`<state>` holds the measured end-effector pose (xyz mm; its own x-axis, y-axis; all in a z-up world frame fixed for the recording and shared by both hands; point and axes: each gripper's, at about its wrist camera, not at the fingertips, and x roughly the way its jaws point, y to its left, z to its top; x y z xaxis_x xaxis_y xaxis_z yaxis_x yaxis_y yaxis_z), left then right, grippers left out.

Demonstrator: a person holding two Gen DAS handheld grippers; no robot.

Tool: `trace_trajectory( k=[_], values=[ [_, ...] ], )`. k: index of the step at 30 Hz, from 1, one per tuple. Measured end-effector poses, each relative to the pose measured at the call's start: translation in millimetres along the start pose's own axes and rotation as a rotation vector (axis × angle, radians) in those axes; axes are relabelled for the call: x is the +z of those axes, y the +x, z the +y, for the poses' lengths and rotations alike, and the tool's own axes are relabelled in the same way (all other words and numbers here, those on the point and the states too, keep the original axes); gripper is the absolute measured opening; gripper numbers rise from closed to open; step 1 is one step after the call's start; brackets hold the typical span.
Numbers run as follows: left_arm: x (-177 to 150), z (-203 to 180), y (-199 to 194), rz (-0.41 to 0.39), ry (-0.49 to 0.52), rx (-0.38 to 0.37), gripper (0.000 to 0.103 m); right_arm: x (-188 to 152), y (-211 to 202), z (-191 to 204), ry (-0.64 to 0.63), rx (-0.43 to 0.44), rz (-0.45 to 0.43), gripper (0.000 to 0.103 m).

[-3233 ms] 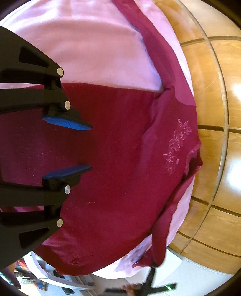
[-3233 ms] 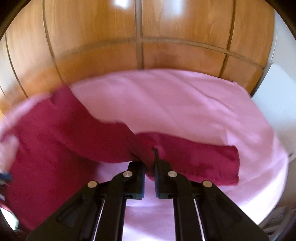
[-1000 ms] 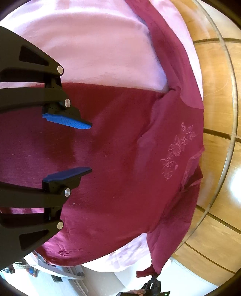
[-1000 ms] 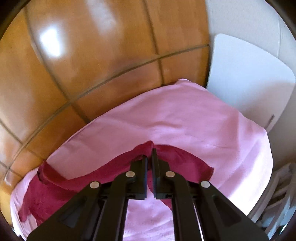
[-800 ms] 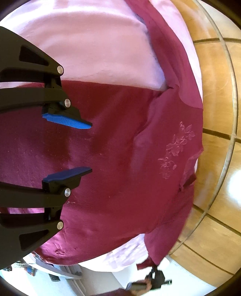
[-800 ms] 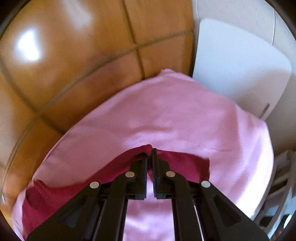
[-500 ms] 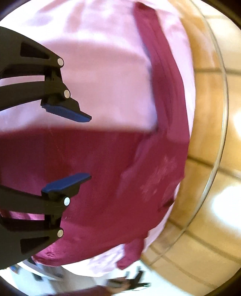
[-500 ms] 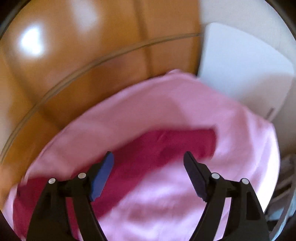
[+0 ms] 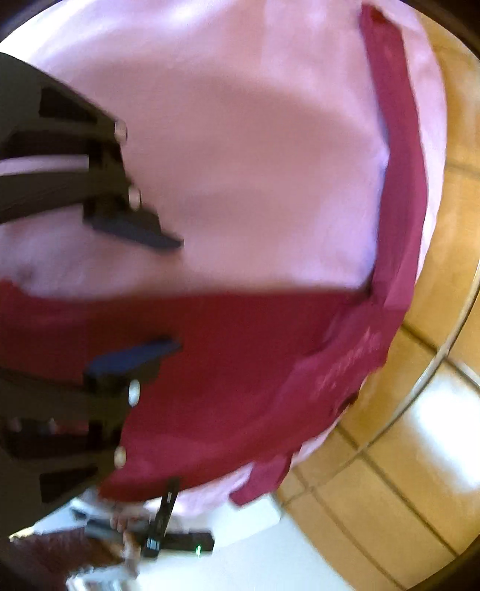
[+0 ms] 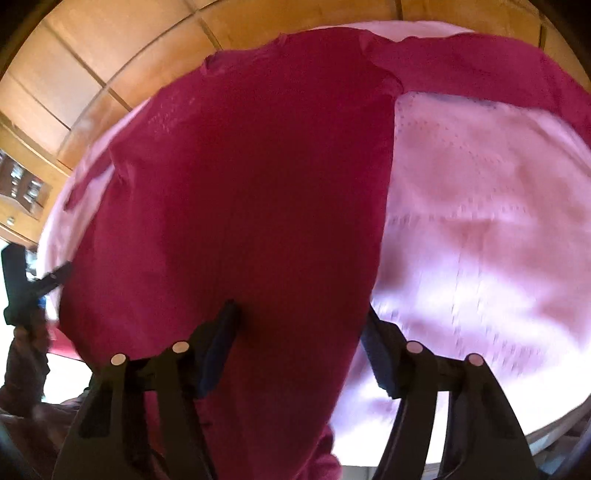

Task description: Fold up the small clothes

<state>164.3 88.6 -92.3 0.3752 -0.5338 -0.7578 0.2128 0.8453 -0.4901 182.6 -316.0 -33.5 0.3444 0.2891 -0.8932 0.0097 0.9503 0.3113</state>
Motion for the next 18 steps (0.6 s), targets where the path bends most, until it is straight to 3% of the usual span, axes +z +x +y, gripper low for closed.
trace_trajectory(
  k=[1, 2, 3, 4, 10, 15, 17, 18],
  values=[
    [-3.2, -1.9, 0.5, 0.002, 0.019, -0.008, 0.025, -2.6, -1.6, -1.3, 0.015, 0.017, -0.004, 0.039],
    [-5.2, -5.3, 2.1, 0.001, 0.047, 0.002, 0.008, -3.7, -2.4, -1.8, 0.019, 0.020, -0.006, 0.030],
    [-7.7, -7.4, 4.4, -0.001, 0.071, 0.016, 0.005, -4.6, -4.0, -1.3, 0.013, 0.004, -0.011, 0.016],
    [-9.0, -6.5, 4.5, -0.009, 0.068, 0.011, 0.005, -5.7, -5.3, 0.3, 0.009, -0.002, -0.015, 0.011],
    [-27.5, -2.2, -21.3, -0.049, 0.081, -0.021, 0.003, -19.2, -20.4, 12.3, -0.029, -0.020, -0.040, 0.010],
    [-58.4, -0.4, -17.8, 0.026, 0.074, -0.013, 0.003, -39.0, -21.1, -8.0, -0.001, -0.025, -0.018, 0.010],
    [-54.7, -0.3, -24.0, 0.027, 0.062, -0.029, 0.003, -36.8, -26.7, -12.5, 0.004, -0.013, -0.016, 0.018],
    [-49.9, 1.1, -28.0, 0.020, 0.053, -0.038, 0.004, -34.8, -30.1, -13.0, -0.003, -0.022, -0.020, 0.033]
  ],
)
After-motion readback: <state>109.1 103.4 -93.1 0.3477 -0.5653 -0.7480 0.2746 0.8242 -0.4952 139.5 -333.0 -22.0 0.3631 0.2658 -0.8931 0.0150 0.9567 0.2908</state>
